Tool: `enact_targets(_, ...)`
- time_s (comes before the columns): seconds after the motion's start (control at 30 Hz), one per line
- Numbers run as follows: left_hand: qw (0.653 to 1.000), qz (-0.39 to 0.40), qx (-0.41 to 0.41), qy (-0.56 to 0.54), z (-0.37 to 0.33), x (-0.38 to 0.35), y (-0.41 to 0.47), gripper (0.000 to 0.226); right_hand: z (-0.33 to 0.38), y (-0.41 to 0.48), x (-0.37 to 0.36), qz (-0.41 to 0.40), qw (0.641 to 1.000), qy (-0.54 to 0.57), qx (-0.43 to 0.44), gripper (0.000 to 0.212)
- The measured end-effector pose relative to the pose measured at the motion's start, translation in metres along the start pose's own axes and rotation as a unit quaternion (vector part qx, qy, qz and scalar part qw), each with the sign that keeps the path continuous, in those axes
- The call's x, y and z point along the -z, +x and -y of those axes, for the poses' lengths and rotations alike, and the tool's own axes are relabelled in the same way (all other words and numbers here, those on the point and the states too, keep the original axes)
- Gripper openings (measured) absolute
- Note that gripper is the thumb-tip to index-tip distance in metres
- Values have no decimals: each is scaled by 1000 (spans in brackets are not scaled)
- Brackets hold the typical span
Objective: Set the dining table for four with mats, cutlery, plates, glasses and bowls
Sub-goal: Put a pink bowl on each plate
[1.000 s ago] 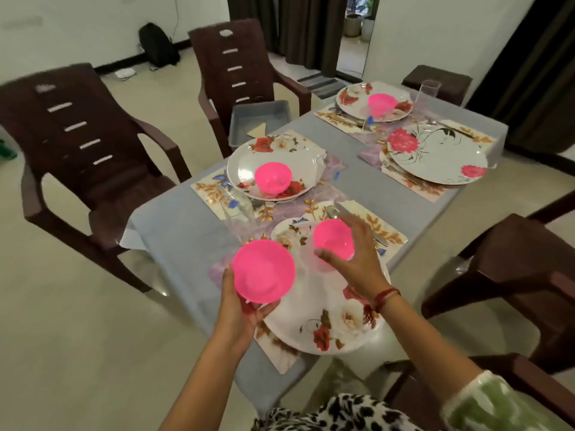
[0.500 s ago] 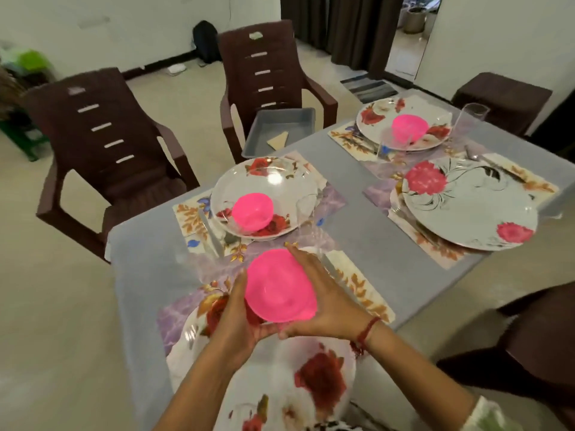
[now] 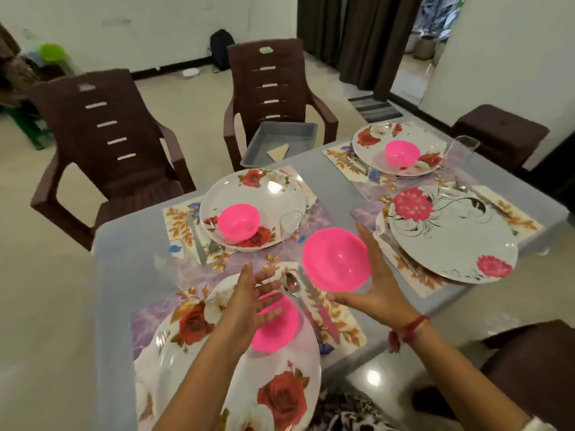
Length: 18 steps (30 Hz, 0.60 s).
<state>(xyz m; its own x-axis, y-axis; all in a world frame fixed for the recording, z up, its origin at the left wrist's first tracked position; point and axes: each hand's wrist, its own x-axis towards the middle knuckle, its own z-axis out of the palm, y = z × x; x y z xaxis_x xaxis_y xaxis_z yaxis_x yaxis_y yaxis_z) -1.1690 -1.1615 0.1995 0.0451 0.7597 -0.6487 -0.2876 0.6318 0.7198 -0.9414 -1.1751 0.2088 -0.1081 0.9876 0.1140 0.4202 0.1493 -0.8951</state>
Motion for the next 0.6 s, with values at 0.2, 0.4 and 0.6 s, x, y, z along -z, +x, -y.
enact_targets(0.2,999,32,-7,-10,21,-49,10,53,-36,-26,71,-117,988,-10,-101,123)
enact_targets(0.4,1000,17,-3,0,22,-120,41,48,-90,-4,158,-162,977,-18,-139,126)
enact_targets(0.6,1000,-24,6,7,34,-219,98,48,-190,54,247,-130,977,-24,-167,129)
